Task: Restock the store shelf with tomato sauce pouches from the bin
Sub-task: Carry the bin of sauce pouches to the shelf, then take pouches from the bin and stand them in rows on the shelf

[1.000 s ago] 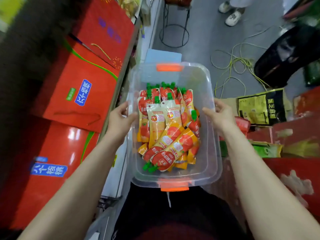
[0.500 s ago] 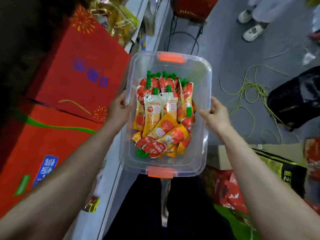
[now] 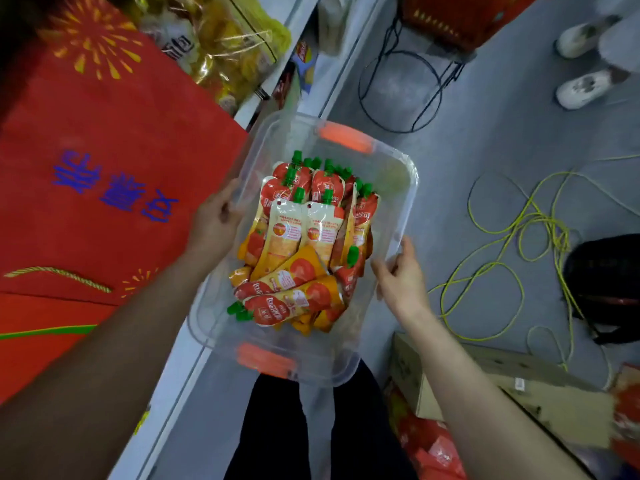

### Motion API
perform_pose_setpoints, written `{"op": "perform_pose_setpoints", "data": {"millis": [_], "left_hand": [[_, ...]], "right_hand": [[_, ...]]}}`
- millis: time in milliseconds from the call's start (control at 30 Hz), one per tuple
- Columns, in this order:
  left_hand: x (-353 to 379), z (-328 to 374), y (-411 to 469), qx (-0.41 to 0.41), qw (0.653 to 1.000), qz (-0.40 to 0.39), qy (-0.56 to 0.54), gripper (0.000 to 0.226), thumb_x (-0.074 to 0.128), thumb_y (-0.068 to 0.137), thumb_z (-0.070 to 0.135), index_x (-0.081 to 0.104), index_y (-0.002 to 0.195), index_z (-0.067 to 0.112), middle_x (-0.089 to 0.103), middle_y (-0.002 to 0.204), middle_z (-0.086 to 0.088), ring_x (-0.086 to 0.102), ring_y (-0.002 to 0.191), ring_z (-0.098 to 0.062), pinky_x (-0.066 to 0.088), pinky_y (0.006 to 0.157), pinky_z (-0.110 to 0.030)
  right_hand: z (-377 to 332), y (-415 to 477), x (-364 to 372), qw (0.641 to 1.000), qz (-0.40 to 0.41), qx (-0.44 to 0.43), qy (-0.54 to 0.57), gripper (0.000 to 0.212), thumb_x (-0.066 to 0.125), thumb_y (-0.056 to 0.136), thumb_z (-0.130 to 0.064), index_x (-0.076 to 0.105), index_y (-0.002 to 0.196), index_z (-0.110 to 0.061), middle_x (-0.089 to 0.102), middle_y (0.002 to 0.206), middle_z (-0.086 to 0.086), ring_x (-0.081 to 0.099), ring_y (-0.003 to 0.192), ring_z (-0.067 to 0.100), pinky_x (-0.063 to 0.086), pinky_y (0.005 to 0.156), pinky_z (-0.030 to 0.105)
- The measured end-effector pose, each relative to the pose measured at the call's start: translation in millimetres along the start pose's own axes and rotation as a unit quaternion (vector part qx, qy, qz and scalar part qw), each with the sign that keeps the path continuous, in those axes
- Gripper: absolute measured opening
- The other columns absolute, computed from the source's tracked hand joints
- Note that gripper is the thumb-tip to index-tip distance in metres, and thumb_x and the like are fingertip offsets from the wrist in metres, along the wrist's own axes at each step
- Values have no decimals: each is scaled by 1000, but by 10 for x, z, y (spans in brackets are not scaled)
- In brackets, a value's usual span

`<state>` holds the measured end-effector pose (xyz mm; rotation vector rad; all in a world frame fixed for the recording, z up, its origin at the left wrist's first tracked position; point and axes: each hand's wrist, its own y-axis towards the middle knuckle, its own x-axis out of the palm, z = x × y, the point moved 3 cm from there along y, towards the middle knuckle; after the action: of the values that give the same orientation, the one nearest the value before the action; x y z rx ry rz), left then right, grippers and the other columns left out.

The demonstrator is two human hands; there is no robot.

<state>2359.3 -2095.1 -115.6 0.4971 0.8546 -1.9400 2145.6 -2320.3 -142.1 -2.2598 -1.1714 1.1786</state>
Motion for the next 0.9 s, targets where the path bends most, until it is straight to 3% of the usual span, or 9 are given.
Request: {"op": "perform_pose_setpoints", "data": {"millis": [100,167,200,267,367,467,567,733,900], "left_hand": [[-14,-81,-61,23,999,13,33,54,52,89,24,45,142,12,59,112,-11,56,100,-26,40,82,-29],[-20,-14,-149,42,991,63,110,59,52,85,17,43,144,16,54,107,-20,53,98,-35,41,83,-37],[6,84,-223,60,985,92,133,61,55,83,7,44,142,17,52,111,-22,50,102,-37,41,86,-39],[121,298,-393,77,983,106,125,61,57,80,-7,50,134,20,53,116,-19,48,107,-35,41,89,-40],[426,306,-522,69,987,38,141,57,65,83,0,52,136,16,55,124,-13,49,116,-31,44,97,-44],[642,146,-489,-28,989,-2,143,62,65,88,12,40,145,13,49,139,-15,47,127,-34,41,103,-44],[737,162,-408,-79,987,20,138,64,65,89,16,35,146,13,49,138,-16,49,125,-35,42,97,-45],[746,137,-281,-108,982,-14,155,47,68,86,26,52,128,10,58,122,-15,55,114,-32,43,89,-39],[509,199,-489,-121,989,64,60,39,66,89,23,53,125,14,67,110,-11,62,101,-31,43,73,-33]], "right_hand": [[-90,-50,-70,995,28,-31,-94,71,65,90,-21,26,149,-17,58,108,20,61,94,34,50,83,40],[-307,-35,-179,966,112,-131,-192,79,65,86,-9,23,153,-13,46,128,19,47,115,35,39,101,42],[-454,-4,-208,950,135,-184,-211,77,63,84,0,27,152,-10,44,131,20,43,119,36,36,103,41],[-732,112,-160,941,92,-243,-217,61,56,83,6,43,142,-6,53,126,21,50,114,40,42,93,41],[-985,382,92,943,-17,-172,-283,26,48,97,-13,50,122,-6,65,110,22,62,98,43,39,69,36],[-996,614,369,923,-65,-123,-359,36,54,99,-25,47,123,1,66,115,19,65,104,38,44,72,34],[-857,736,484,941,-103,-39,-321,48,62,92,-40,55,120,-1,66,117,15,63,109,35,45,79,32],[-726,726,393,956,-89,-13,-277,21,59,89,-22,68,100,-6,70,108,20,64,104,40,50,83,36],[-913,486,231,980,-46,-36,-189,30,62,89,-31,59,113,-14,70,111,16,63,105,40,51,86,42]]}}
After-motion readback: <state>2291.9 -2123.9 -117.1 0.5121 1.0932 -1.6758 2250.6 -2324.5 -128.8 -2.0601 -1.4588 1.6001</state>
